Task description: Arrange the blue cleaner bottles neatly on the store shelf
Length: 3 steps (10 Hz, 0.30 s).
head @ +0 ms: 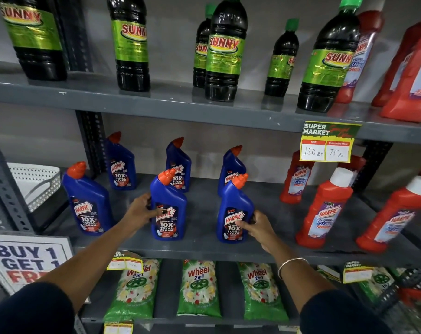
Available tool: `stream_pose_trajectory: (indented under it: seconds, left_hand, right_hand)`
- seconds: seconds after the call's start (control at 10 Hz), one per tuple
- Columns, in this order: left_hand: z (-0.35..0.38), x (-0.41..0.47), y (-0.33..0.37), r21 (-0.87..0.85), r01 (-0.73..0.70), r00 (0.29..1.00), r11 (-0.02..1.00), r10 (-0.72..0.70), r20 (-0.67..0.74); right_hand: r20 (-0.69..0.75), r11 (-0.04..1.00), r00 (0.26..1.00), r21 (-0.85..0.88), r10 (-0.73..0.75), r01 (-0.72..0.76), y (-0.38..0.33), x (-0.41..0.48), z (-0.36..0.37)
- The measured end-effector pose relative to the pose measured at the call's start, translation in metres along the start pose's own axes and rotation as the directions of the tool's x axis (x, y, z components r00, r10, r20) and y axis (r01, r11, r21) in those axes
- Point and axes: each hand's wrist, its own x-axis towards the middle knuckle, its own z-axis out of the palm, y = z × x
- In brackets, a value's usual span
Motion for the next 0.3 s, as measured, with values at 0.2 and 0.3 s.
stream_pose_trajectory:
  seconds: [0.2, 0.3]
  left_hand:
    - [0.002, -0.005, 0.006, 0.018, -0.015, 1.000, 1.000, 0.015, 0.016]
    - [0.002, -0.010, 0.010, 0.057, -0.069, 0.991, 0.996, 0.075, -0.108]
  right_hand:
    - [-0.090, 0.997, 0.995, -0.055, -0.050, 0.045, -0.023, -0.015, 0.001]
    - [-0.287, 0.969, 0.935, -0.190, -0.208, 0.157, -0.034, -0.021, -0.001]
